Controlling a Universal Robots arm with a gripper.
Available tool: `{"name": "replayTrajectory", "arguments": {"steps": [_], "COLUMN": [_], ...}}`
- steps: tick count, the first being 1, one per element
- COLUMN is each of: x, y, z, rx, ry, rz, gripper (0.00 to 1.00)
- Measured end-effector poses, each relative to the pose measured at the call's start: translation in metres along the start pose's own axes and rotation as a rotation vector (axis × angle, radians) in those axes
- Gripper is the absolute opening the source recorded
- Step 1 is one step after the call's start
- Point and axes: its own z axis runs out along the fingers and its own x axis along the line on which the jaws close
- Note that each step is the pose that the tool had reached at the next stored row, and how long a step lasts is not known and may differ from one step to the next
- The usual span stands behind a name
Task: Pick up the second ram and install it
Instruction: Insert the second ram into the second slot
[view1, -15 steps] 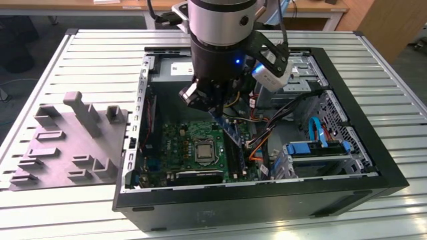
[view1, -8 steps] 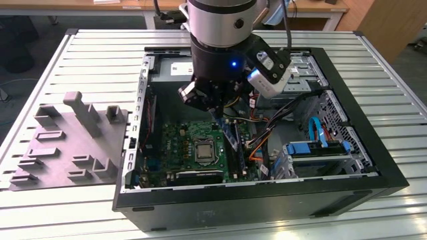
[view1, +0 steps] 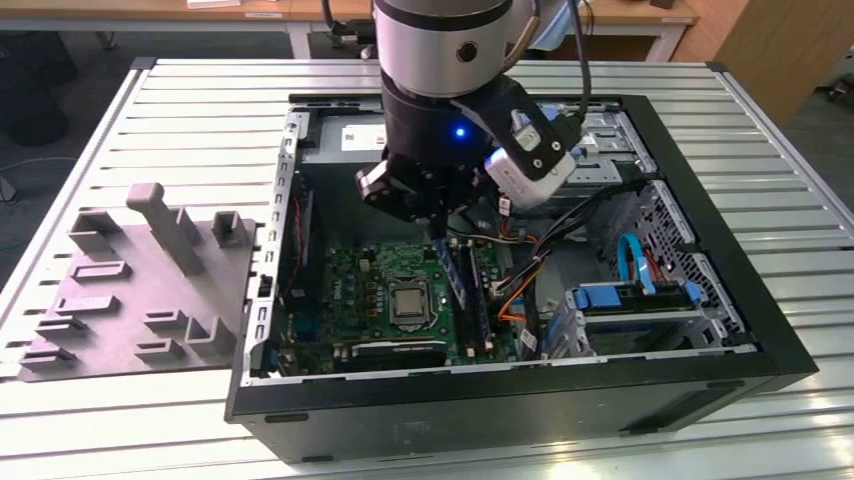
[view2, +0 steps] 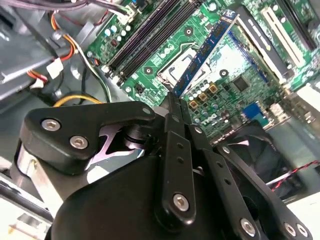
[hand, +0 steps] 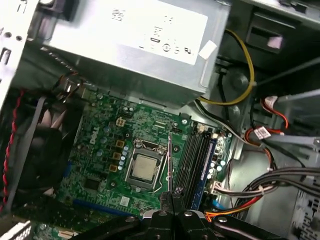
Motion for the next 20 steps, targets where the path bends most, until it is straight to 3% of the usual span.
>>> {"name": "replayTrajectory", "arguments": {"steps": [14, 20], "x": [0.0002, 0.0004], "y": [-0.0002, -0.0002], "z": [0.0039, 0.0060], "rx": [0.0160, 0.0150], "ry": [-0.0112, -0.0112], "rz": [0.253, 0.249], "gripper": [0.11, 0.11]}}
